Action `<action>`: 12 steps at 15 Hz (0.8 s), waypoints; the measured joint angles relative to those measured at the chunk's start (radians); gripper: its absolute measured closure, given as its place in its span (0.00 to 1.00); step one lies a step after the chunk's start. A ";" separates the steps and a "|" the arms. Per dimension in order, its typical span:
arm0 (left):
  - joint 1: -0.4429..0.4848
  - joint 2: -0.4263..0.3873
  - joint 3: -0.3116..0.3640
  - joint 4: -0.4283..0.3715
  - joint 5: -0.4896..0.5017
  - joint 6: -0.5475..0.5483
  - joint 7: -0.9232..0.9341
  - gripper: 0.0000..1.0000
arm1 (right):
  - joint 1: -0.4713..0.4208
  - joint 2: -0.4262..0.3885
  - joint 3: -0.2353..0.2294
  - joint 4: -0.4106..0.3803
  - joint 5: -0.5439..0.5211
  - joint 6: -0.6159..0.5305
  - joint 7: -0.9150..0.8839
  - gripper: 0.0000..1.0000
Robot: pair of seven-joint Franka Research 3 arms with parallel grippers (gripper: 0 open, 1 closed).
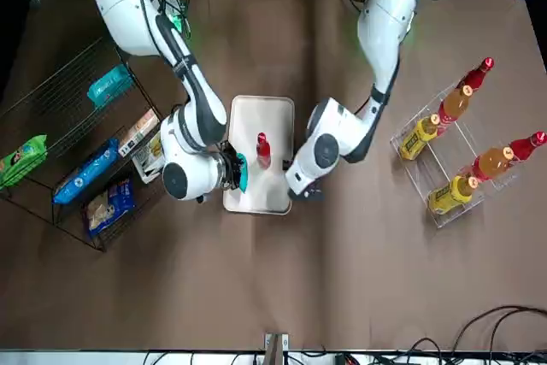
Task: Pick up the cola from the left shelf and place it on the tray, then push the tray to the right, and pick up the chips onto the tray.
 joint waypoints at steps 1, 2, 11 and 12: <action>0.029 -0.017 0.005 0.006 0.016 -0.004 0.001 0.33 | -0.007 0.004 -0.001 0.000 0.000 0.000 0.000 0.96; 0.069 -0.040 0.007 0.010 0.049 -0.021 0.004 0.25 | -0.014 0.010 -0.001 0.000 0.000 0.000 0.000 0.96; 0.331 -0.461 0.003 0.032 0.248 -0.561 0.209 0.00 | -0.034 0.027 -0.002 0.011 0.000 0.000 -0.093 0.54; 0.356 -0.515 0.003 0.031 0.248 -0.608 0.254 0.00 | -0.040 0.027 -0.003 0.016 0.000 0.000 -0.096 0.54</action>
